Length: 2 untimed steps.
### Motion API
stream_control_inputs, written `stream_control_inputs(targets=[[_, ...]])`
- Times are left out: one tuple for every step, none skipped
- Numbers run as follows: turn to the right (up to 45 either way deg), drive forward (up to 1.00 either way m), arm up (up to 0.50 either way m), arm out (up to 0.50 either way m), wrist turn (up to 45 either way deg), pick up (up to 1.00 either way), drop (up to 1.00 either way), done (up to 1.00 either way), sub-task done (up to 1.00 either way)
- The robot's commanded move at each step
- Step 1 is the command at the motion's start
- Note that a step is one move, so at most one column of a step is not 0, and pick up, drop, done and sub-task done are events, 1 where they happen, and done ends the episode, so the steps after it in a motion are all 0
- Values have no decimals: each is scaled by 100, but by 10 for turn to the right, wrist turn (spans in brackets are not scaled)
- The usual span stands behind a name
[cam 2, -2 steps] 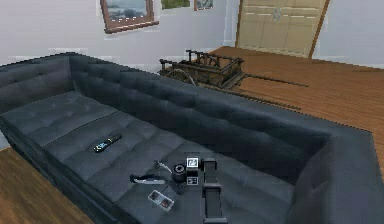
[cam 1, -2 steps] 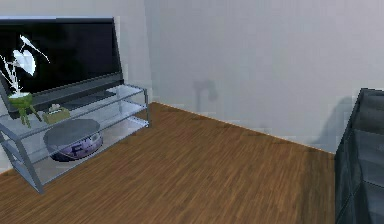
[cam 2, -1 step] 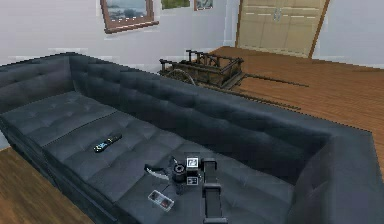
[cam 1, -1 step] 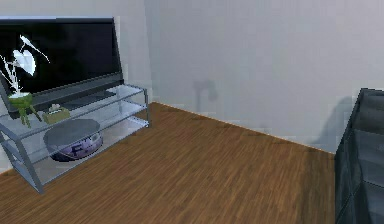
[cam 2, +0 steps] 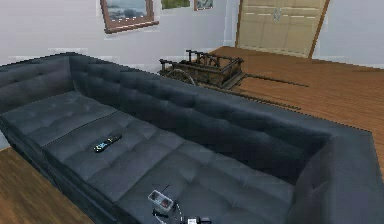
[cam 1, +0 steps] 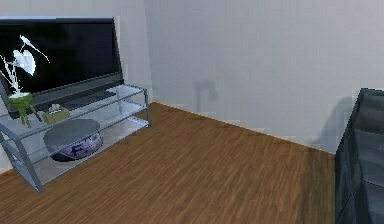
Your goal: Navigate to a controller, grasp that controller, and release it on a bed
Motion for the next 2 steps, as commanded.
stream_control_inputs(targets=[[0,0,0,0,0,100,0,0,0],[0,0,10,0,0,0,0,0,0]])
